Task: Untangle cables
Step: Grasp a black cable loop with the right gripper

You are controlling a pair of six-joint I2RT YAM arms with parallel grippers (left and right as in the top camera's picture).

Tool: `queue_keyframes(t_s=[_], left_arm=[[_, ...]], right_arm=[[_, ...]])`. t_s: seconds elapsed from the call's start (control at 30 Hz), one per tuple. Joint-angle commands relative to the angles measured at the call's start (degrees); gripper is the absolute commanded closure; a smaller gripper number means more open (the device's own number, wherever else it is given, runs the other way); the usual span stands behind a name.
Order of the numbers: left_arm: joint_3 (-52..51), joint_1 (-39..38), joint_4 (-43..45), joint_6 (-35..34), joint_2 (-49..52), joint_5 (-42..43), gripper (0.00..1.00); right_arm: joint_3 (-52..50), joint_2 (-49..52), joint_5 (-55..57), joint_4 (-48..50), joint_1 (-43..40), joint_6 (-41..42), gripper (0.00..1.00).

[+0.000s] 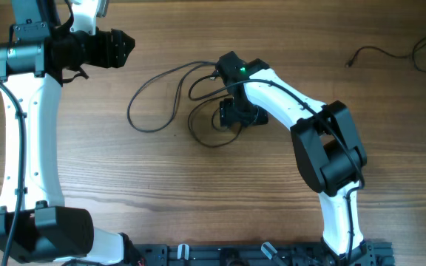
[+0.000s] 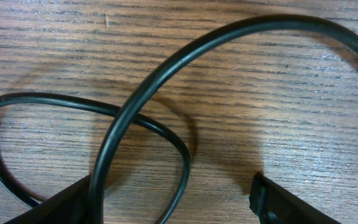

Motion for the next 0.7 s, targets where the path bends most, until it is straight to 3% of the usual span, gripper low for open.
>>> queue_keyframes(t_s=[0.0, 0.07, 0.2, 0.23, 0.3, 0.37, 0.67], left_arm=[[-0.09, -0.26, -0.09, -0.31, 0.44, 1.14, 0.25], [-0.09, -0.26, -0.07, -0.31, 0.44, 1.14, 0.25], [-0.09, -0.24, -0.07, -0.31, 0.44, 1.14, 0.25], [-0.09, -0.26, -0.07, -0.31, 0.44, 1.14, 0.25], [-0.09, -0.24, -0.07, -0.28, 0.44, 1.14, 0.25], [-0.09, -0.24, -0.07, -0.28, 0.44, 1.14, 0.25], [-0.09, -0.26, -0.13, -0.31, 0.44, 1.14, 0.25]], right_arm=[[-1.88, 1.55, 0.00, 0.92, 0.24, -0.37, 0.21], [-1.88, 1.55, 0.02, 0.87, 0.22, -0.48, 0.22], [-1.88, 1.55, -1.27, 1.11, 0.24, -1.03, 0.36], [-1.88, 1.55, -1.95, 1.25, 0.24, -1.09, 0.57], [-1.88, 1.55, -2.75, 1.57, 0.24, -1.09, 0.83], [-1.88, 1.55, -4.11, 1.97, 0.24, -1.09, 0.95], [-1.86, 1.55, -7.91, 4.24, 0.24, -1.40, 0.95]])
